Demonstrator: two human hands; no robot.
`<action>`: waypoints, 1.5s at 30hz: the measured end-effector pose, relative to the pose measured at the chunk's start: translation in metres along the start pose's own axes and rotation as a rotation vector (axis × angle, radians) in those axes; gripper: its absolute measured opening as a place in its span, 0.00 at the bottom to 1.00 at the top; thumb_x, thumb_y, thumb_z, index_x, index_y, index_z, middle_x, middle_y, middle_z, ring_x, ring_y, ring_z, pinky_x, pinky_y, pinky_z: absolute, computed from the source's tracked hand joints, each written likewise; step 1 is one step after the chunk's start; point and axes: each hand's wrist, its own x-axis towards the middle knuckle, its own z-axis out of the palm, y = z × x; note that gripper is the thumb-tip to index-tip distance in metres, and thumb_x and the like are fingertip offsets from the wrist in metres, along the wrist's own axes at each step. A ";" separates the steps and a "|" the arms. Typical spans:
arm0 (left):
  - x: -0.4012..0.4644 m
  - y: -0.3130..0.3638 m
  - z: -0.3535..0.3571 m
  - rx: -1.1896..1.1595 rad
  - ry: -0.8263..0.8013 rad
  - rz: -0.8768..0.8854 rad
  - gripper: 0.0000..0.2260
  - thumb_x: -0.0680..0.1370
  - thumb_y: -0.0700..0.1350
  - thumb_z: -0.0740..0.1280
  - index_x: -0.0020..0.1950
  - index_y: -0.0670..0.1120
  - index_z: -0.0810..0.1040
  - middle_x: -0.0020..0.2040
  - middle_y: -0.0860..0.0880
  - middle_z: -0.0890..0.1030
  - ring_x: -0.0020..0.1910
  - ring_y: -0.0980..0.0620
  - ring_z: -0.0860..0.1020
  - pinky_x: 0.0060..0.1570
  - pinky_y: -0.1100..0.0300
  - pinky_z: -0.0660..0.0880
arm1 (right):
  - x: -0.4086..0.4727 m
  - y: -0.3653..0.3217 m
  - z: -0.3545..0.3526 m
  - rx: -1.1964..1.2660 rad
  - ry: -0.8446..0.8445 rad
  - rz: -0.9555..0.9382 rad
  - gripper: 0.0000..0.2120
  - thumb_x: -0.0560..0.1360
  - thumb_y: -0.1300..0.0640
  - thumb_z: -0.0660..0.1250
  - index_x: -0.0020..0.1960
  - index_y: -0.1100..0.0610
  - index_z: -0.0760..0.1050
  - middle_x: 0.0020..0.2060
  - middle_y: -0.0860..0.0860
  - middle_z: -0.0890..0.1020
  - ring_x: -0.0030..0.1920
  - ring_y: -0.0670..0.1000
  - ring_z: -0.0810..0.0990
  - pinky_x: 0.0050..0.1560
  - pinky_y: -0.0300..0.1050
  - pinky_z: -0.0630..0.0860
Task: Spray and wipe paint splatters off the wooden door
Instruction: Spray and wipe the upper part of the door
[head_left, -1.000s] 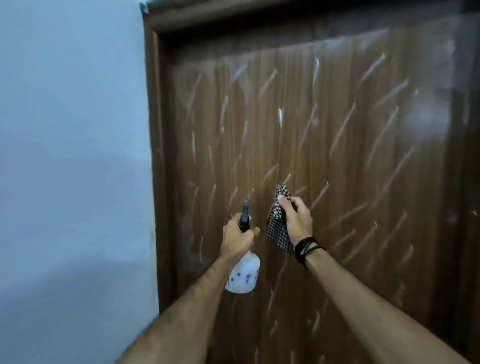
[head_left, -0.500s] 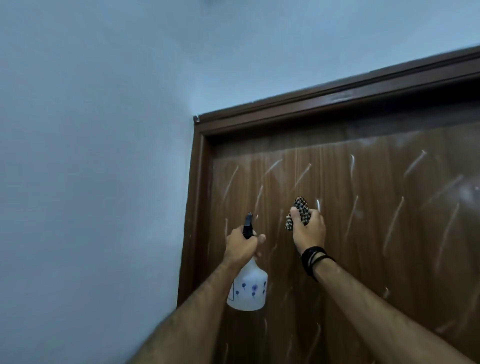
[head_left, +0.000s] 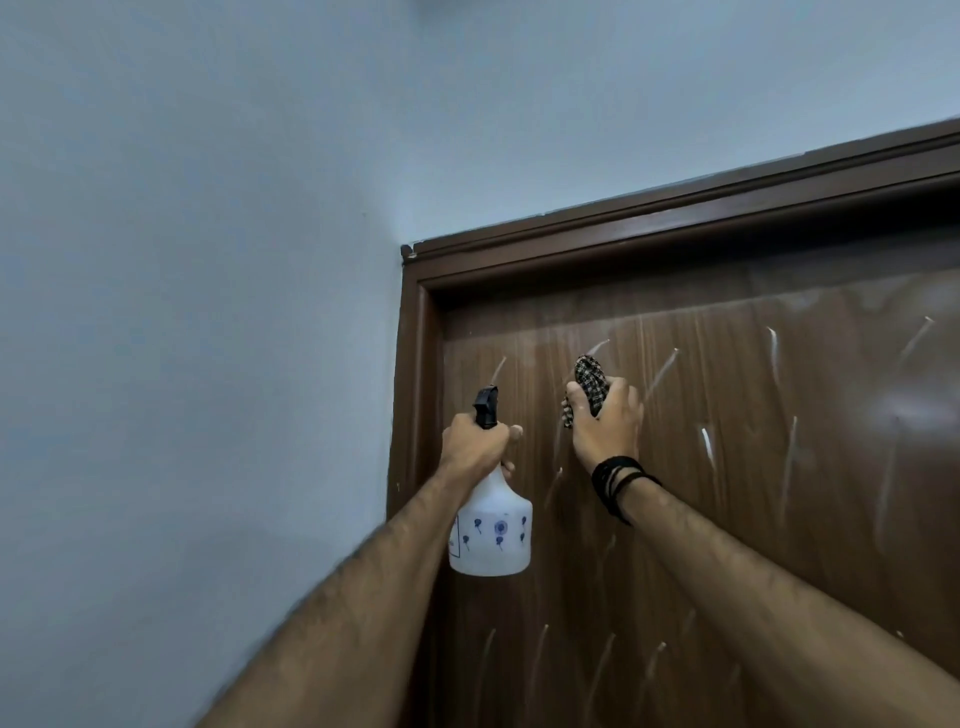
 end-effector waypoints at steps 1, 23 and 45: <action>0.005 -0.003 -0.002 -0.028 -0.021 -0.007 0.04 0.78 0.42 0.71 0.50 0.41 0.80 0.31 0.50 0.82 0.27 0.54 0.80 0.30 0.62 0.78 | 0.002 -0.001 0.005 -0.014 0.008 -0.002 0.19 0.80 0.48 0.65 0.61 0.61 0.71 0.61 0.57 0.74 0.63 0.57 0.69 0.64 0.51 0.64; 0.056 -0.042 -0.024 -0.144 0.007 0.007 0.02 0.75 0.36 0.69 0.43 0.40 0.80 0.32 0.42 0.81 0.28 0.47 0.78 0.31 0.57 0.75 | 0.026 0.022 0.109 -0.671 -0.455 -0.945 0.29 0.81 0.56 0.60 0.80 0.57 0.55 0.78 0.56 0.60 0.77 0.57 0.59 0.77 0.52 0.52; 0.054 -0.037 -0.043 -0.179 0.048 -0.012 0.04 0.72 0.33 0.67 0.43 0.40 0.79 0.31 0.43 0.79 0.28 0.47 0.77 0.30 0.57 0.75 | 0.067 -0.005 0.111 -0.906 -0.638 -1.154 0.29 0.81 0.39 0.56 0.79 0.47 0.57 0.80 0.48 0.57 0.79 0.51 0.54 0.76 0.60 0.41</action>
